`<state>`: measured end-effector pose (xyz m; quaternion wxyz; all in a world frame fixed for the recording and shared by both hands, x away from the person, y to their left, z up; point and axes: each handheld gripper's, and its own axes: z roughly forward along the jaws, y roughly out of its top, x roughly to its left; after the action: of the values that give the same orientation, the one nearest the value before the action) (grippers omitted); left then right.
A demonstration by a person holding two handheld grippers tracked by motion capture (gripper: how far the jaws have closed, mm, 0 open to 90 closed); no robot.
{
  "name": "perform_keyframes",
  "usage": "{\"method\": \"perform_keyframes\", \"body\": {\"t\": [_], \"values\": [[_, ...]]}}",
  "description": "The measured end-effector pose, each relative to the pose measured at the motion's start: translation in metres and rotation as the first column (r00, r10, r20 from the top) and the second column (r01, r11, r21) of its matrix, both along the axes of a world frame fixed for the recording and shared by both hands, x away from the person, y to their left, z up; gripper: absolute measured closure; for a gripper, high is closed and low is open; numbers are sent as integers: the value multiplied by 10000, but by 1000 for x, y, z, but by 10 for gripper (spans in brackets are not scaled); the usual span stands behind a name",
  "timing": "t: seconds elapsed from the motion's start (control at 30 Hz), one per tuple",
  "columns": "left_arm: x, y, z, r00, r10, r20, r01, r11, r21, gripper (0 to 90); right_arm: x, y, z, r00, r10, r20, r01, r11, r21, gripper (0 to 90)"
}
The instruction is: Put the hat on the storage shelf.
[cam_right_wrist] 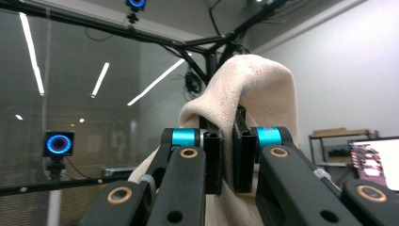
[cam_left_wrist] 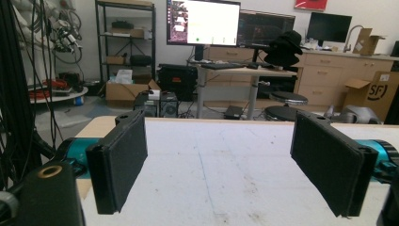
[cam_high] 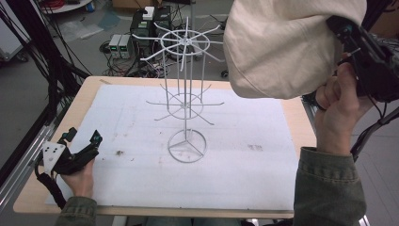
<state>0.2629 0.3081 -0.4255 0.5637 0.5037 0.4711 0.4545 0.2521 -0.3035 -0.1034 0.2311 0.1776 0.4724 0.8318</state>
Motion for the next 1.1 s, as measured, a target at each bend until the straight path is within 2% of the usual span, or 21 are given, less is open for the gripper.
{"method": "perform_keyframes", "body": {"t": [0.13,0.23,0.5,0.63,0.83,0.97,1.03,1.1], "values": [[0,0,0,10000,2,14,-2,10000,10,194,-1,5,5,9992,326,218,-329,9994,131,861],[0,1,0,10000,11,7,-11,10000,8,193,2,12,8,9978,633,176,-636,9978,183,861],[0,2,0,10000,37,19,-37,10000,-30,194,18,31,9,9956,940,-49,-940,9956,-47,861],[0,2,0,10000,23,20,-23,10000,-23,194,26,38,6,9922,1216,-290,-1216,9926,5,860],[0,1,0,10000,20,53,-20,10000,-23,194,44,48,-9,9790,1783,-987,-1768,9840,238,859],[0,2,0,10000,47,34,-46,10000,-40,194,55,51,-22,9620,2352,-1386,-2267,9711,743,859],[0,2,0,10000,51,46,-51,10000,-22,194,58,50,-26,9588,2375,-1559,-2280,9706,765,859],[0,2,0,10000,43,35,-42,10000,-36,194,61,50,-30,9599,2249,-1675,-2181,9742,584,859]]}}
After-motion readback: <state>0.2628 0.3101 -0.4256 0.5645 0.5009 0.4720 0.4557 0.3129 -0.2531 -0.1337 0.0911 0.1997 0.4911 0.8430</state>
